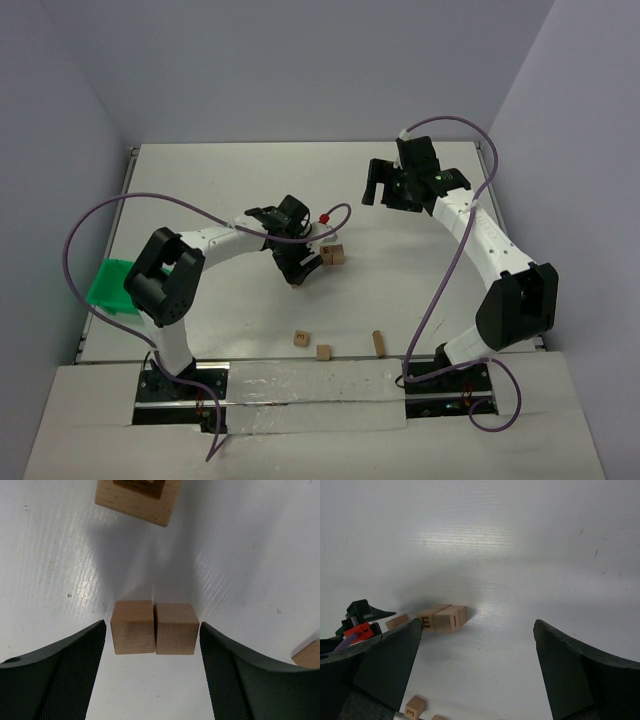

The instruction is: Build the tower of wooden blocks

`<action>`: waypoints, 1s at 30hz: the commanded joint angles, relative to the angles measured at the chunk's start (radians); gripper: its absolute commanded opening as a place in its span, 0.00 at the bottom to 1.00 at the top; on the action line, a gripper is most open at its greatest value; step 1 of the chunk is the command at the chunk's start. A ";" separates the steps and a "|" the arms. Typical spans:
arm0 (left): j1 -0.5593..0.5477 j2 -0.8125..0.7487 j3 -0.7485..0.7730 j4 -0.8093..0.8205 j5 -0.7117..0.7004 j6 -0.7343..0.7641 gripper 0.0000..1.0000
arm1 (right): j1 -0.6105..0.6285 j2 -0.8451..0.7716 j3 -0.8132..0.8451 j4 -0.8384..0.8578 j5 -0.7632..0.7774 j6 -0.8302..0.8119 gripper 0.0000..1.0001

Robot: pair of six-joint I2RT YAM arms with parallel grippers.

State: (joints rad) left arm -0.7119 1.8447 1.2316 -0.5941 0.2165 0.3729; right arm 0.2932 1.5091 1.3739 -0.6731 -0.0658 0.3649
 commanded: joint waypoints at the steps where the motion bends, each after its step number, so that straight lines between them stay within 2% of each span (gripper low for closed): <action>1: -0.009 0.016 0.033 0.005 0.017 -0.006 0.81 | -0.008 0.002 0.037 0.024 0.000 -0.013 1.00; 8: -0.012 0.022 0.037 -0.003 0.011 -0.011 0.76 | -0.006 0.002 0.039 0.023 -0.002 -0.012 1.00; 13: -0.013 0.012 0.035 -0.012 -0.014 -0.024 0.63 | -0.008 0.001 0.042 0.018 0.000 -0.012 1.00; 16: -0.021 -0.018 0.037 -0.022 -0.040 -0.049 0.48 | -0.007 -0.001 0.045 0.018 0.001 -0.012 1.00; 17: -0.025 -0.030 0.039 -0.025 -0.056 -0.067 0.40 | -0.006 -0.002 0.045 0.018 0.001 -0.012 1.00; 18: -0.029 -0.045 0.045 -0.032 -0.074 -0.091 0.27 | -0.006 -0.005 0.045 0.017 0.002 -0.012 1.00; 19: -0.032 -0.053 0.057 -0.041 -0.084 -0.122 0.07 | -0.006 -0.009 0.044 0.017 0.003 -0.012 1.00; 20: -0.036 -0.073 0.068 -0.052 -0.104 -0.157 0.03 | -0.006 -0.012 0.044 0.016 0.004 -0.012 1.00; 24: -0.045 -0.117 0.127 -0.133 -0.118 -0.300 0.00 | -0.007 -0.021 0.047 0.014 0.014 -0.011 1.00; 25: -0.046 -0.132 0.141 -0.141 -0.139 -0.394 0.00 | -0.008 -0.023 0.048 0.014 0.018 -0.011 1.00; 27: -0.061 -0.162 0.157 -0.146 -0.235 -0.527 0.00 | -0.008 -0.030 0.048 0.013 0.029 -0.011 1.00; 29: -0.095 -0.163 0.219 -0.209 -0.400 -0.724 0.00 | -0.010 -0.042 0.045 0.016 0.040 -0.013 1.00; 30: -0.100 -0.153 0.242 -0.231 -0.412 -0.746 0.00 | -0.012 -0.044 0.044 0.017 0.045 -0.014 1.00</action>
State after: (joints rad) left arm -0.7703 1.7358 1.3602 -0.7296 0.0033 -0.0571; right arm 0.2917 1.5093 1.3743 -0.6732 -0.0569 0.3646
